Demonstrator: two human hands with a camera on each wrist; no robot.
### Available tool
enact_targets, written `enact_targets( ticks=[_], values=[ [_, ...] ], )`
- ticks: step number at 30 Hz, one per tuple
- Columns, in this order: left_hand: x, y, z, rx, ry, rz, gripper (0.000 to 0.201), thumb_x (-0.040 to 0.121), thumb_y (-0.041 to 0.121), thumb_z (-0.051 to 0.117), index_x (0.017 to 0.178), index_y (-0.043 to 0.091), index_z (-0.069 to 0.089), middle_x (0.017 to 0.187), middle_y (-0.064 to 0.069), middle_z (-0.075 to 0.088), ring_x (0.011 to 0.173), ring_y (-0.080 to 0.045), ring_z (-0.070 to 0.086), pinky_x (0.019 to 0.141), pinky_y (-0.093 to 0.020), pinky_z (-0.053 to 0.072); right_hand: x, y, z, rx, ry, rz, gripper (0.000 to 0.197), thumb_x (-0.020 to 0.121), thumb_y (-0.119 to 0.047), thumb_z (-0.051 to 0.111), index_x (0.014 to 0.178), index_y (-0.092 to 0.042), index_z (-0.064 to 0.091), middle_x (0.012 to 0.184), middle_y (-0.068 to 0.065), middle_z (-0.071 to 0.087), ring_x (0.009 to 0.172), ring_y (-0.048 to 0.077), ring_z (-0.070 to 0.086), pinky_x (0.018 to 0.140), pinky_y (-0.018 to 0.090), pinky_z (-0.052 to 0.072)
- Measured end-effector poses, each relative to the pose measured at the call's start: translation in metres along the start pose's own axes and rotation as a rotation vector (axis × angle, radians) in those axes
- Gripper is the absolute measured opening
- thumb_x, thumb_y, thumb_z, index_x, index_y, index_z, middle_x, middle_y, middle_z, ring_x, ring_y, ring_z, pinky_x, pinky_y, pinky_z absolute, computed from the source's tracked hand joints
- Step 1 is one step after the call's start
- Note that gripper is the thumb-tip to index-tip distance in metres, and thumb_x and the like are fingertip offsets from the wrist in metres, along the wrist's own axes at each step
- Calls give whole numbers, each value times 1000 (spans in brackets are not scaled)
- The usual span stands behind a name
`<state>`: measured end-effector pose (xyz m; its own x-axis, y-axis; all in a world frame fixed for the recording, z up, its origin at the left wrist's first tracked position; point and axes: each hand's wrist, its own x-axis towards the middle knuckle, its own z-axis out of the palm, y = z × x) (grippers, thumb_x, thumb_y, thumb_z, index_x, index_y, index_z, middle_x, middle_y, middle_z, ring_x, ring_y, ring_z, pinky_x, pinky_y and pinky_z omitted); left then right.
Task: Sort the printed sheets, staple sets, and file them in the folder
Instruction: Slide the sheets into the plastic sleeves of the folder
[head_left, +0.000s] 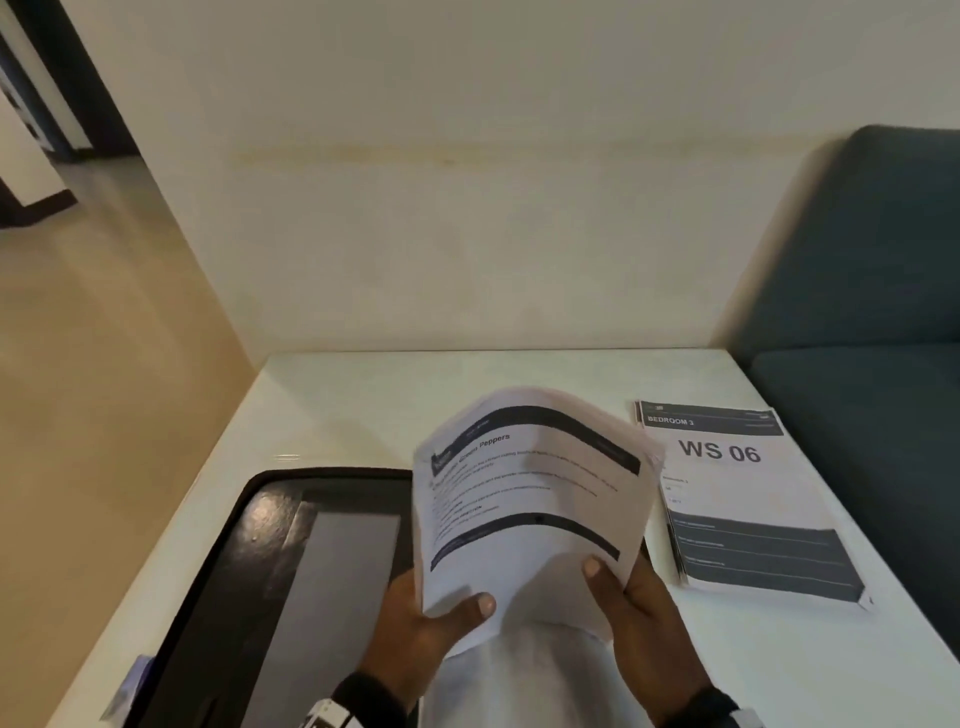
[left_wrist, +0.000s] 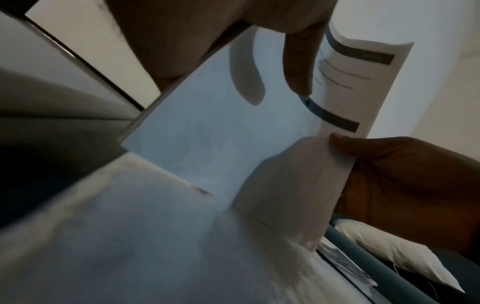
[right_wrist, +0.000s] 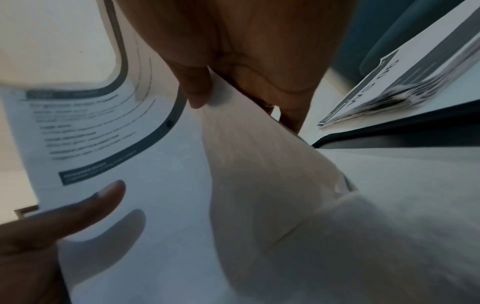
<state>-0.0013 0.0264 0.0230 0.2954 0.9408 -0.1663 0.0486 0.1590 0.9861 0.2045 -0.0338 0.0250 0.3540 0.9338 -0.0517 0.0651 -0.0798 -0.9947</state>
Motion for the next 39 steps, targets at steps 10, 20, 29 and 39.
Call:
enact_targets(
  ticks=[10, 20, 29, 39],
  values=[
    [16, 0, -3, -3, -27, -108, 34, 82, 23, 73, 114, 23, 60, 105, 6, 73, 98, -19, 69, 85, -40, 57, 8, 11, -12, -129, 22, 4, 38, 98, -10, 50, 127, -36, 55, 119, -24, 64, 110, -7, 56, 92, 17, 43],
    [27, -8, -15, -39, -139, -299, 45, 78, 25, 76, 120, 20, 60, 108, -3, 72, 98, -28, 69, 90, -53, 53, 18, 37, -32, -204, -17, 239, 26, 97, -5, 51, 109, -24, 63, 102, -11, 73, 99, 10, 67, 98, 39, 49],
    [34, -15, -23, -81, -232, -297, 77, 52, 49, 83, 120, 22, 58, 109, -4, 72, 98, -27, 69, 87, -49, 55, 27, 37, -36, -48, -137, 484, 21, 101, -17, 47, 117, -22, 60, 106, -2, 74, 102, 23, 68, 87, 39, 55],
    [32, -5, -24, 49, -232, -302, 34, 86, 27, 68, 118, 23, 60, 105, 6, 73, 96, -17, 70, 81, -34, 57, 23, 27, -46, 21, -248, 418, 26, 94, -7, 56, 119, -8, 65, 111, 14, 72, 103, 34, 68, 94, 50, 52]
  ],
)
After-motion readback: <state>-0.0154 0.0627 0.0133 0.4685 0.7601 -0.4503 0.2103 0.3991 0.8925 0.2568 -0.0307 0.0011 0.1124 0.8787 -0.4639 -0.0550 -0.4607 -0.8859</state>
